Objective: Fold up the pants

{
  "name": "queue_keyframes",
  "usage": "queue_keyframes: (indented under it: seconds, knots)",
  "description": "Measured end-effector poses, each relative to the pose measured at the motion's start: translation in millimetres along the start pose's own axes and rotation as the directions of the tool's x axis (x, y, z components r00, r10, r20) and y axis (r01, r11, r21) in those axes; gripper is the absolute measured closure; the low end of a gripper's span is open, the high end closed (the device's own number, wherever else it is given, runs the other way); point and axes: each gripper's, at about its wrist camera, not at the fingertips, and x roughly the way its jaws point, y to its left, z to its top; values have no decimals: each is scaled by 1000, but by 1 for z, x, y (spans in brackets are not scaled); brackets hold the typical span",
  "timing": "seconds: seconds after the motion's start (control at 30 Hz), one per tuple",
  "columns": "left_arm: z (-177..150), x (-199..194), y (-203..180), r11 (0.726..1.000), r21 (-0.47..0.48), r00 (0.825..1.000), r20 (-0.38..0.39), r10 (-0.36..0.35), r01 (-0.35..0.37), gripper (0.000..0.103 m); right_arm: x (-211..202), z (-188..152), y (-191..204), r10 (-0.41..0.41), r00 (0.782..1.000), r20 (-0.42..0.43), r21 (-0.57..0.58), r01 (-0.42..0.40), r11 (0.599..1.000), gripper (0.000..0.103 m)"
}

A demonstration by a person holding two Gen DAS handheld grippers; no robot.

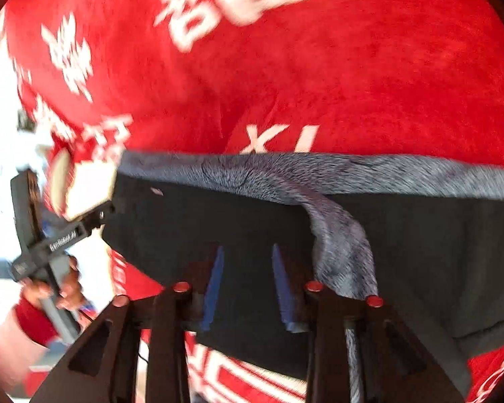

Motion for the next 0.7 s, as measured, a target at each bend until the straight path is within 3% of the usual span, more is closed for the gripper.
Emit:
queue_keyframes:
  seconds: [0.1, 0.13, 0.17, 0.27, 0.33, 0.4, 0.47, 0.7]
  knots:
    - [12, 33, -4, 999, -13, 999, -11, 43, -43, 28, 33, 19, -3, -87, 996, -8, -40, 86, 995, 74]
    - [16, 40, -7, 998, -17, 998, -5, 55, -55, 28, 42, 27, -6, -144, 989, 15, -49, 145, 988, 81]
    - [20, 44, -10, 997, -9, 997, 12, 74, -74, 28, 45, 32, -14, -143, 989, 30, -36, 144, 989, 86]
    - [32, 50, -21, 991, 2, 991, 5, 132, -132, 28, 41, 43, -26, -62, 996, 63, 89, 56, 994, 85]
    - [32, 42, -26, 990, -6, 990, -7, 141, -141, 28, 33, 39, -27, -29, 997, 76, 113, 21, 993, 82]
    - [27, 27, -36, 989, 16, 990, -7, 144, -144, 28, 15, 29, -23, -29, 995, 90, 75, 22, 997, 71]
    - [16, 10, -51, 985, 57, 986, -17, 166, -164, 28, -5, 16, -21, -40, 994, 103, 44, 36, 998, 55]
    - [-28, -32, -94, 981, 104, 982, -75, 171, -163, 28, -58, -43, -37, -138, 985, 104, 51, 134, 990, 47]
